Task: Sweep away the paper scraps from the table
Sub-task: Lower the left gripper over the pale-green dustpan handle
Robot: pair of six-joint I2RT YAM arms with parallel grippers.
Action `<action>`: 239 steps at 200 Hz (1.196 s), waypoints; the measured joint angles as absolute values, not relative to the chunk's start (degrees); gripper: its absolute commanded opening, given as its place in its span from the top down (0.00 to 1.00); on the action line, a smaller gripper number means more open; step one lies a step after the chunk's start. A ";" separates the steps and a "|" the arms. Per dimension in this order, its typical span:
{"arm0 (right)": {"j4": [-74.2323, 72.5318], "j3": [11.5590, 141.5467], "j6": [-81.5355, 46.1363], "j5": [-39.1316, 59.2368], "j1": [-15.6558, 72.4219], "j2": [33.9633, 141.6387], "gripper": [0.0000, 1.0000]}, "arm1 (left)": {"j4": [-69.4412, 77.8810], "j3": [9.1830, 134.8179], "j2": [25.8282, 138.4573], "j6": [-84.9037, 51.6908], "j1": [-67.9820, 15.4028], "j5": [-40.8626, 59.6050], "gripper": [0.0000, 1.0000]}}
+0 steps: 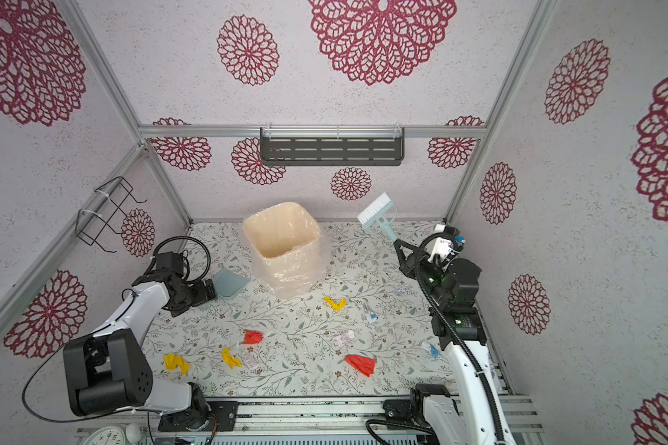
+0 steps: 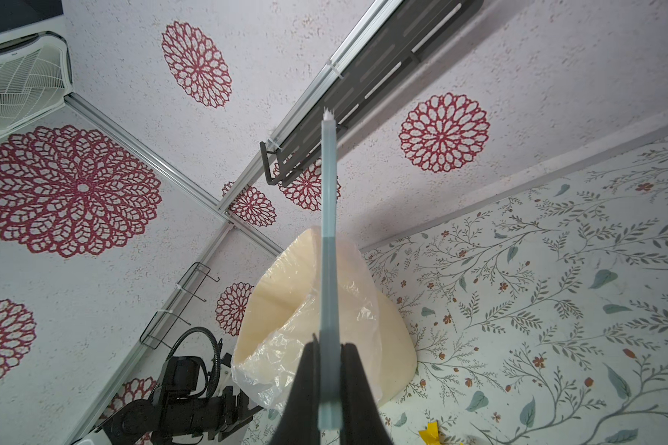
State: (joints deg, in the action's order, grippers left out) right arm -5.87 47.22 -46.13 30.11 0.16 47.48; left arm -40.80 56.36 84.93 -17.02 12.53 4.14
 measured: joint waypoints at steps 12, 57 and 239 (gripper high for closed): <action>-5.85 46.96 -46.13 30.13 0.14 47.40 1.00 | -40.05 56.49 86.11 -16.62 12.53 4.60 0.02; -5.72 46.22 -46.15 30.11 0.14 46.98 1.00 | -39.46 57.28 89.14 -16.29 12.21 5.06 0.02; -5.67 45.87 -46.22 30.09 0.14 44.42 1.00 | -39.62 55.20 91.85 -19.68 3.73 9.15 0.02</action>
